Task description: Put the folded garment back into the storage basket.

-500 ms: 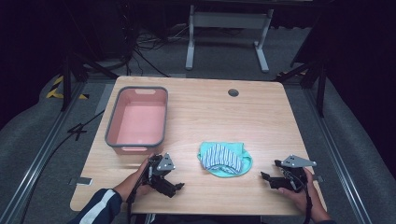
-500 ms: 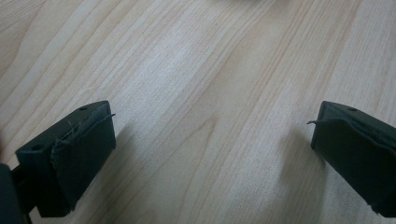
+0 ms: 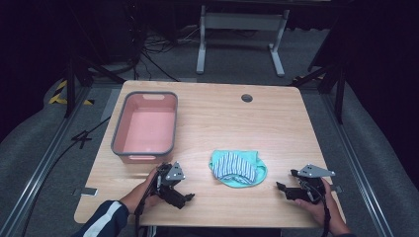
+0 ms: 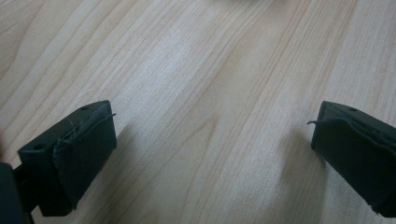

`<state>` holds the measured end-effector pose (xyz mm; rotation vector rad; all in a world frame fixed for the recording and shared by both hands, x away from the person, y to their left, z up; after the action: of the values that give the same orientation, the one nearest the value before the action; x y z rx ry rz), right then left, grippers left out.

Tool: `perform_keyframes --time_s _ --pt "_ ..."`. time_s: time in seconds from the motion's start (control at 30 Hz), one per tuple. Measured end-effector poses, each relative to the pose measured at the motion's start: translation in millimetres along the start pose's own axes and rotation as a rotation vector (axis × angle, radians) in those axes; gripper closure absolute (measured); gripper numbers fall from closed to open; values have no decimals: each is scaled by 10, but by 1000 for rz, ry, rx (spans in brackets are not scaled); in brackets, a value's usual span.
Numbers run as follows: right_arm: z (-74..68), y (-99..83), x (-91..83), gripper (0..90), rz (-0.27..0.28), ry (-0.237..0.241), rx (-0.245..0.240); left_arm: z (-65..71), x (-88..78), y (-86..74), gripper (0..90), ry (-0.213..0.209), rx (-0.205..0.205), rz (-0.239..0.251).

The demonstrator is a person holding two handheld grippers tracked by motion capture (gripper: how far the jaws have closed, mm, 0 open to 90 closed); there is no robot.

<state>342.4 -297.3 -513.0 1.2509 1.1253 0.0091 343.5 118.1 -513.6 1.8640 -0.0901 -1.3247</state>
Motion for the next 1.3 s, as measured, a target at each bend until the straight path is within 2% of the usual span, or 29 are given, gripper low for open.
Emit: perform_keyframes --time_s 0.13,0.23,0.33,0.37,0.4,0.43,0.47,0.5,0.53,0.6,0.67,0.7,0.8,0.87,0.97,1.0,1.07,1.13,1.2,1.27,1.3 --pt "-3 -2 -9 217 -8 3 7 -4 0 10 12 -9 18 1" --pt "-8 6 -12 215 -22 -5 12 7 -8 19 20 -9 16 -13" --pt "-37 33 -19 264 -49 -11 6 38 -37 67 111 -13 41 -23" --pt "-53 44 -23 269 -44 -2 -1 52 -39 82 180 -16 43 -17" --pt "-63 50 -27 274 -41 6 -3 70 -31 111 201 -15 62 -25" --pt "-81 65 -38 285 -35 14 1 80 -12 143 171 -18 65 -25" --pt "-90 81 -54 284 -30 28 -7 82 -2 173 199 -29 69 -23" --pt "-104 99 -67 288 -17 46 -5 82 6 206 228 -25 66 -16" --pt "-108 118 -79 294 -11 53 -6 80 12 241 218 -17 63 -8" --pt "-110 159 -88 296 0 51 -4 88 27 311 220 -24 54 2" --pt "-116 187 -90 297 7 48 -2 92 41 347 236 -14 53 8" --pt "-130 238 -82 312 9 45 -11 111 62 393 236 -27 48 4" --pt "-151 286 -65 345 -8 23 -33 168 122 510 275 -44 66 -6" --pt "-198 348 -38 371 -5 30 -40 184 148 581 276 -44 69 2" --pt "-241 425 -5 395 -11 16 -65 167 194 693 302 4 73 17" --pt "-250 456 9 396 -9 14 -68 152 209 722 333 29 73 16" --pt "-252 503 43 390 -11 5 -72 108 244 795 332 48 63 21" --pt "-242 560 80 383 -9 -6 -74 64 282 852 348 84 61 28" --pt "-235 624 122 383 -9 -9 -74 11 320 921 358 88 40 39" --pt "-236 695 167 384 -3 -6 -75 -26 350 958 376 111 38 50" --pt "-235 729 194 384 -4 -4 -75 -39 373 976 379 104 19 54"
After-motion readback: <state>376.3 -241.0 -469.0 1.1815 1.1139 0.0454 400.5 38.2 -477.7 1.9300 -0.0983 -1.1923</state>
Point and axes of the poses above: each handheld gripper's, and its own axes: x roughly forward along the jaws, y roughly out of its top, z roughly to its right, the point moved 4 cm from there along x, roughly forward along the jaws, and after that the axes turned 9 degrees about y, right-handed, at the moved point
